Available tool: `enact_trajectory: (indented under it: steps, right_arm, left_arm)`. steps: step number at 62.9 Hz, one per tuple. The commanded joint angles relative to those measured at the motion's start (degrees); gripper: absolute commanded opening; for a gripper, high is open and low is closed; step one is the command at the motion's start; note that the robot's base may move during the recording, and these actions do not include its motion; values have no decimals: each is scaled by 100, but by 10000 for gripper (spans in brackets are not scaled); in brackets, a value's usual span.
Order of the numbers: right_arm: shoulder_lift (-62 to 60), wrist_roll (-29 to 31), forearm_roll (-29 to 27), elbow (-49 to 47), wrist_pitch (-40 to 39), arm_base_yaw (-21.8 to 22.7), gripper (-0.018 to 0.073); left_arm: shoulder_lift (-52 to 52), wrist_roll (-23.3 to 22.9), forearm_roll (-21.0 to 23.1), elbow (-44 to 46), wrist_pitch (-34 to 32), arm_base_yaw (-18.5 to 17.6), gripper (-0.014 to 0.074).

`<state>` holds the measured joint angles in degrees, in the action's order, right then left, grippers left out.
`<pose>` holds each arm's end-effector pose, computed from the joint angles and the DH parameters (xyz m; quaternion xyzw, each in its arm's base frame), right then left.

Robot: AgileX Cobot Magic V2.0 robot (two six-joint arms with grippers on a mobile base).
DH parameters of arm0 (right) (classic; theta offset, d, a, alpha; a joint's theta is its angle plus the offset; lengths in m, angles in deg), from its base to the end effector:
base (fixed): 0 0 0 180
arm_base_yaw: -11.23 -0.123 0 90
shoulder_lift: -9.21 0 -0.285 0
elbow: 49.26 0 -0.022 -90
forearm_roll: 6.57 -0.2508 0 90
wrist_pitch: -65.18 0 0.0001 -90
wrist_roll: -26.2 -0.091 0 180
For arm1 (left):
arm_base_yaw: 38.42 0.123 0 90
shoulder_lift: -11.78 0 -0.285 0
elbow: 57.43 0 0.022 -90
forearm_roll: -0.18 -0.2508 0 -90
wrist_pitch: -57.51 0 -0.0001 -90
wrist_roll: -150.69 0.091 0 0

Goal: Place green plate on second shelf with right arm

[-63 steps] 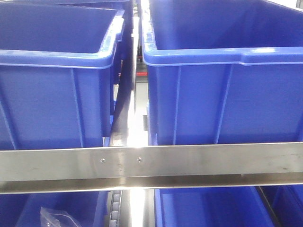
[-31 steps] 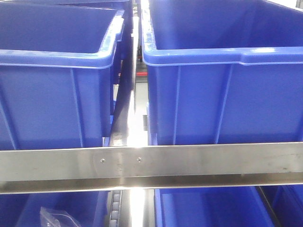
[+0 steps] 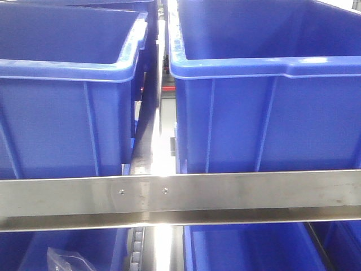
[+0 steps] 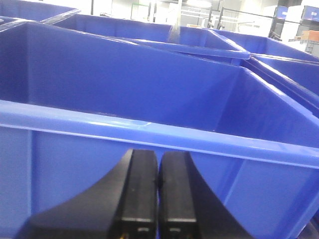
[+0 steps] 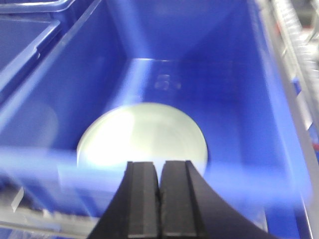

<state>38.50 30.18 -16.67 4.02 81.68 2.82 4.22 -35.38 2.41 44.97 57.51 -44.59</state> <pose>0.0855 0.0172 0.3026 -0.0341 0.7586 0.0987 0.6431 0.0559 -0.0060 0.2112 -0.0126 0.6765 -0.0927 0.7305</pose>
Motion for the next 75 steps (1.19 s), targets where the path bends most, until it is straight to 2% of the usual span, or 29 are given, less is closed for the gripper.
enact_trajectory:
  steps: [1,17,22,28,38,64,75]
  right_arm:
    - [-738,17,-69,621,-769,135,56]
    - [-2373,65,-5,2477,-1558,242,56]
    - [-2294,71,-28,2421,-1219,137,56]
    - [-2325,71,23,2449,-1259,90,56]
    - [-2320,71,414,2449,-1277,90,56]
    - [-2320,65,450,2449,-1496,90,56]
    - [-2320,61,867,2449,-1650,90,56]
  left_arm:
    - [92,-17,34,-234,-454,-31,130]
    - [92,-17,34,-234,-454,-31,130]
    - [92,-17,34,-234,-454,-31,130]
    - [92,-17,34,-234,-454,-31,130]
    - [92,-17,34,-234,-454,-31,130]
    - [92,-17,34,-234,-454,-31,130]
    - [92,-17,34,-234,-454,-31,130]
